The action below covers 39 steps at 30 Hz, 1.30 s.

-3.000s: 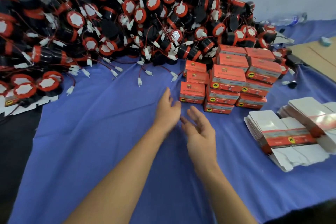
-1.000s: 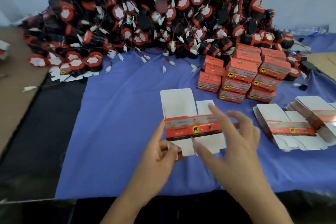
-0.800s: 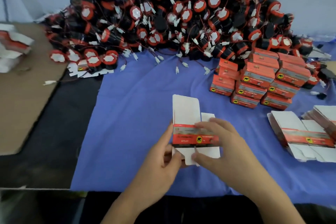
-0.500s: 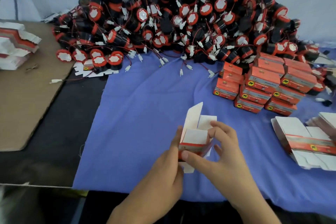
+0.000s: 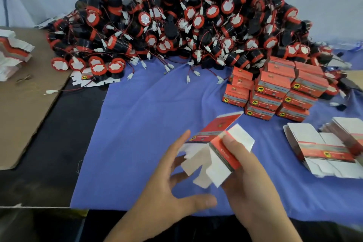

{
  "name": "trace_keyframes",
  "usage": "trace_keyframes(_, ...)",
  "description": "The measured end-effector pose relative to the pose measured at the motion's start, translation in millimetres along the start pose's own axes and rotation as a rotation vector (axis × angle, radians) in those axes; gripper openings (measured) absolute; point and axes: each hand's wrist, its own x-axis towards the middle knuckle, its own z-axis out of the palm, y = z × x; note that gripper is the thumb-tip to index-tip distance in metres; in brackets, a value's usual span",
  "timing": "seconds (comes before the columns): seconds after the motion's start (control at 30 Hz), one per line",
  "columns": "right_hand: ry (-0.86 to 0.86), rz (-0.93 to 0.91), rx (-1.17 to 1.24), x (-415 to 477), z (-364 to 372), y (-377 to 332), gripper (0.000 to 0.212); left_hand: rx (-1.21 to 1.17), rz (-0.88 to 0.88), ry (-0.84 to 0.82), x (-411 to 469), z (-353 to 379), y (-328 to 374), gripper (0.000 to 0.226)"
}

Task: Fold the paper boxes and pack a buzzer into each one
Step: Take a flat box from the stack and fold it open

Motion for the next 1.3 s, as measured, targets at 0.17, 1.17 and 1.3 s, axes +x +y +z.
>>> trace_keyframes(0.17, 0.055, 0.321, 0.431, -4, 6, 2, 0.041, 0.104, 0.191, 0.206, 2, 9, -2, 0.12)
trace_keyframes(1.17, -0.316, 0.1, -0.305, -7, -17, -26, 0.037, 0.341, 0.155, -0.084, 2, -44, 54, 0.065)
trace_keyframes(1.3, -0.296, 0.028, -0.419, -8, -14, -26, 0.033, 0.359, 0.128, -0.09, -1, -44, 55, 0.055)
